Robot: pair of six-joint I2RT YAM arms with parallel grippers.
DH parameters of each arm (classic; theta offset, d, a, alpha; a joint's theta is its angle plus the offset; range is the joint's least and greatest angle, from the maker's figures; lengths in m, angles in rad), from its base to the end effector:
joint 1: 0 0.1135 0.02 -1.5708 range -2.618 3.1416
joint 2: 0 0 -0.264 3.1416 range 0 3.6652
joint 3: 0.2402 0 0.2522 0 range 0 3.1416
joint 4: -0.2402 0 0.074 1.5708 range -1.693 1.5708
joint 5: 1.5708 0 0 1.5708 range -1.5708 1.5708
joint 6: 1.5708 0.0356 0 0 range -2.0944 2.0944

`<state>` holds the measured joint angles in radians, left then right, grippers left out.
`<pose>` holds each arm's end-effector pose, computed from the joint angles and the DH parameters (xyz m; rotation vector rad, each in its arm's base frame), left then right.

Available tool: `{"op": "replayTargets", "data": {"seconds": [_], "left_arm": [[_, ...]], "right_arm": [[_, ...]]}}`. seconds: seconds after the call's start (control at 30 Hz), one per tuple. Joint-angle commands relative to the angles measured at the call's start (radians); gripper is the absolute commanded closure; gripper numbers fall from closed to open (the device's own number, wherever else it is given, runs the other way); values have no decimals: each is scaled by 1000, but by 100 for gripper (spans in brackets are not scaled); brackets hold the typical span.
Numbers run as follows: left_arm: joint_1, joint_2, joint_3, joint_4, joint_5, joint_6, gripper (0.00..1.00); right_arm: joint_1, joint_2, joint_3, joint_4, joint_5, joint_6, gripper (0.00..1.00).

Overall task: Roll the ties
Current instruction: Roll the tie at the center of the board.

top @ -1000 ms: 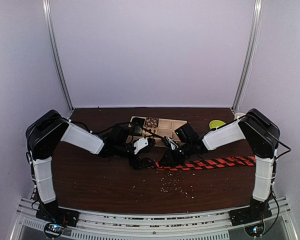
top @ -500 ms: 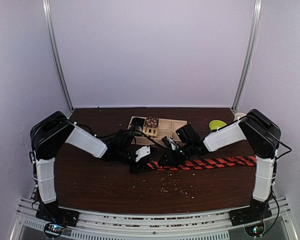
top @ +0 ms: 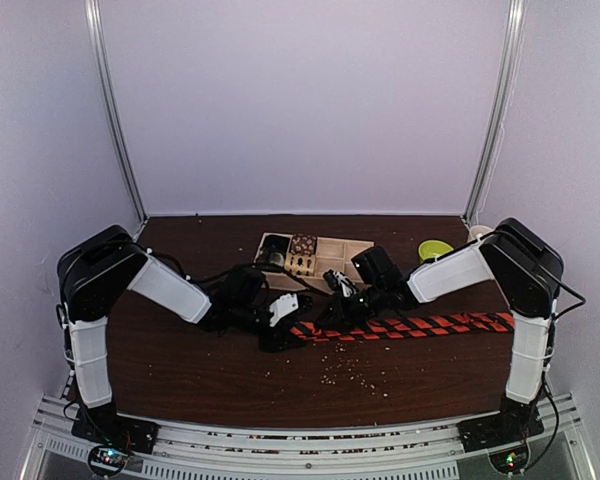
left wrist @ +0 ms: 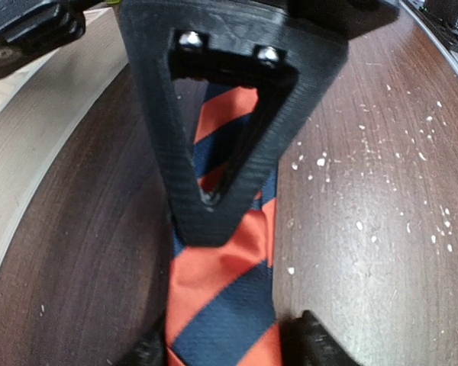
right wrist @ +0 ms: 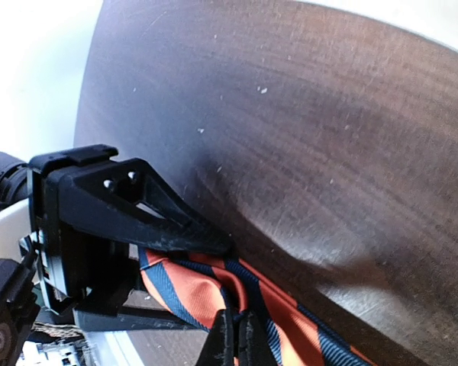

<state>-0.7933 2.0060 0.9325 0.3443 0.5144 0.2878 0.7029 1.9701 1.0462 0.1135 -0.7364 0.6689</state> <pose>0.2535 -0.2825 0.0963 1.4250 1.8448 -0.8487 0.2801 0.2686 0.1247 -0.4498 2.6211 1.4500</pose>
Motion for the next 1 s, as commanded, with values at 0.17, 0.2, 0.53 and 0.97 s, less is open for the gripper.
{"op": "replayTargets", "data": {"seconds": [0.17, 0.2, 0.53, 0.97], "left_arm": [[23, -104, -173, 156, -56, -71, 33], [28, -111, -185, 168, -61, -75, 32], [28, -96, -182, 239, -18, -114, 46], [-30, -29, -76, 330, 19, -223, 62]], "right_arm": [[10, 61, 28, -127, 97, -105, 100], [12, 63, 25, -127, 102, -108, 100], [12, 70, 22, -138, 127, -119, 100], [20, 78, 21, -134, 131, -118, 100]]}}
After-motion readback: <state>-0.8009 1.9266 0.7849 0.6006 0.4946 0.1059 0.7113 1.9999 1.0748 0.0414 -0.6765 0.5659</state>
